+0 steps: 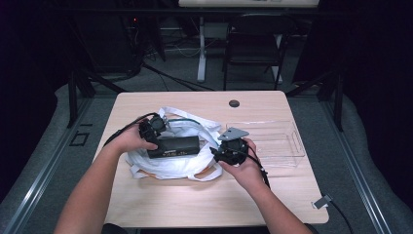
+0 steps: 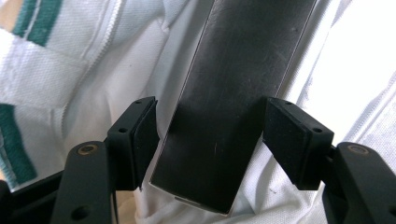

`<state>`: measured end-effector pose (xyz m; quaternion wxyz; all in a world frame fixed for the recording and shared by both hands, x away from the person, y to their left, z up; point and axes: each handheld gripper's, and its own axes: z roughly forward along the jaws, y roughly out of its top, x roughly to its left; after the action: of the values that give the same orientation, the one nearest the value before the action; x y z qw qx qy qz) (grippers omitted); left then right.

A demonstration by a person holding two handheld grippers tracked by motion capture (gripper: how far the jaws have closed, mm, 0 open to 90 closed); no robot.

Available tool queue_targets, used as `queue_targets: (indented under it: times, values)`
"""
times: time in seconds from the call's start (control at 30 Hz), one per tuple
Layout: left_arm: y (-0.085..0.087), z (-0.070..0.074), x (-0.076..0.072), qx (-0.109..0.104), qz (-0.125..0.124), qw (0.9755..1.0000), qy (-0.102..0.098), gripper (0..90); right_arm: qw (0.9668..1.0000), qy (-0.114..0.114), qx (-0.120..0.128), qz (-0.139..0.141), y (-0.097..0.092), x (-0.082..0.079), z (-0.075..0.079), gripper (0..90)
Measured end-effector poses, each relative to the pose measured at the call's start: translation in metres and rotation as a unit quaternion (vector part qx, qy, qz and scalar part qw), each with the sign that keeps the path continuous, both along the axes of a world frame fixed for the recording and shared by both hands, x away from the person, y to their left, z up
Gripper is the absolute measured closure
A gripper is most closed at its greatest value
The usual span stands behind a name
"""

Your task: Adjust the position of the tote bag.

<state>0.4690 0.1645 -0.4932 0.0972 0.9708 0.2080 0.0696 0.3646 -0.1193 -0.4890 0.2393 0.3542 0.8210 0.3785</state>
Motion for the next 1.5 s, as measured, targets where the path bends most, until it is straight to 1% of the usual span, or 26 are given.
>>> queue_targets:
  times: [0.13,0.23,0.27,0.4,0.43,0.47,0.53,0.57,0.63,0.67,0.7,0.73,0.77,0.87,0.93,0.97,1.0,1.03,1.13,1.2,1.27,1.33,1.37,1.4,1.47,1.5]
  values:
    - [0.001,-0.002,0.000,-0.007,-0.003,1.0000,-0.001,34.7,1.0000,-0.003,0.005,-0.002,0.000,-0.001,0.000,38.5]
    - [0.002,-0.005,0.001,-0.012,-0.003,0.9999,0.008,32.9,1.0000,-0.003,0.005,-0.001,0.000,-0.002,0.000,38.1]
    - [0.002,-0.007,0.001,-0.007,-0.005,0.9999,0.006,33.0,1.0000,-0.003,0.004,-0.001,0.000,-0.002,0.000,38.1]
    - [0.001,-0.013,0.002,0.003,-0.009,0.9999,0.010,32.2,1.0000,-0.004,0.002,-0.001,0.000,-0.002,-0.001,38.0]
    - [0.000,-0.014,0.002,0.002,-0.009,0.9999,0.010,32.0,1.0000,-0.004,0.002,-0.002,-0.001,-0.003,-0.001,37.9]
    - [0.000,-0.016,0.003,0.000,-0.009,0.9999,0.005,31.8,1.0000,-0.003,0.001,-0.003,-0.001,-0.003,-0.001,37.9]
    - [-0.001,-0.017,0.004,0.004,-0.016,0.9998,0.013,31.7,1.0000,-0.002,0.000,-0.003,-0.002,-0.003,-0.001,37.9]
    - [-0.001,-0.018,0.005,0.006,-0.017,0.9998,0.012,31.8,1.0000,-0.002,0.001,-0.004,-0.002,-0.003,-0.002,37.9]
    - [-0.002,-0.020,0.005,0.006,-0.020,0.9997,0.010,31.7,1.0000,-0.003,0.001,-0.006,-0.003,-0.003,-0.002,37.9]
    - [-0.003,-0.021,0.005,0.004,-0.020,0.9998,0.006,31.7,1.0000,-0.002,0.001,-0.007,-0.003,-0.003,-0.002,37.9]
    - [-0.003,-0.021,0.006,0.007,-0.024,0.9996,0.010,31.7,1.0000,-0.003,0.002,-0.008,-0.003,-0.003,-0.002,37.9]
    - [-0.004,-0.021,0.006,0.007,-0.025,0.9996,0.010,31.7,1.0000,-0.002,0.001,-0.008,-0.004,-0.004,-0.002,37.9]
    - [-0.004,-0.023,0.005,0.006,-0.024,0.9997,0.003,31.7,1.0000,0.000,-0.001,-0.005,-0.004,-0.004,-0.002,38.0]
    - [-0.006,-0.025,0.007,0.011,-0.034,0.9993,0.011,31.5,1.0000,-0.002,0.002,-0.005,-0.004,-0.004,-0.003,38.5]
    - [-0.007,-0.027,0.007,0.014,-0.038,0.9991,0.010,31.6,1.0000,-0.003,0.002,-0.005,-0.004,-0.005,-0.003,39.2]
    - [-0.008,-0.028,0.006,0.013,-0.037,0.9992,0.003,31.6,1.0000,-0.005,0.002,-0.006,-0.004,-0.005,-0.002,39.6]
    - [-0.008,-0.028,0.007,0.013,-0.040,0.9991,0.009,31.6,1.0000,-0.006,0.003,-0.006,-0.004,-0.006,-0.002,40.3]
    - [-0.008,-0.030,0.006,0.012,-0.037,0.9992,0.005,31.7,0.9999,-0.009,0.003,-0.006,-0.004,-0.006,-0.002,40.4]
    - [-0.009,-0.030,0.007,0.014,-0.040,0.9990,0.010,31.8,0.9999,-0.012,0.005,-0.004,-0.005,-0.007,-0.001,41.1]
    - [-0.009,-0.030,0.006,0.013,-0.042,0.9990,0.004,32.0,0.9999,-0.011,0.007,-0.005,-0.005,-0.007,-0.001,41.2]
    - [-0.009,-0.029,0.006,0.015,-0.049,0.9986,0.008,32.7,0.9999,-0.008,0.007,-0.005,-0.005,-0.007,-0.002,41.2]
    - [-0.009,-0.029,0.005,0.018,-0.052,0.9985,0.005,33.3,0.9999,-0.007,0.006,-0.005,-0.005,-0.006,-0.002,41.3]
    - [-0.009,-0.029,0.003,0.021,-0.054,0.9983,-0.003,33.6,0.9999,-0.007,0.007,-0.005,-0.005,-0.006,-0.003,41.3]
    - [-0.010,-0.028,0.002,0.026,-0.057,0.9981,-0.001,34.0,0.9999,-0.007,0.008,-0.005,-0.005,-0.006,-0.003,41.3]
    - [-0.010,-0.028,0.001,0.028,-0.061,0.9977,-0.006,34.8,0.9999,-0.007,0.009,-0.006,-0.005,-0.006,-0.003,41.4]
    - [-0.010,-0.028,0.000,0.029,-0.061,0.9977,-0.004,35.4,0.9999,-0.007,0.009,-0.006,-0.005,-0.006,-0.003,41.4]
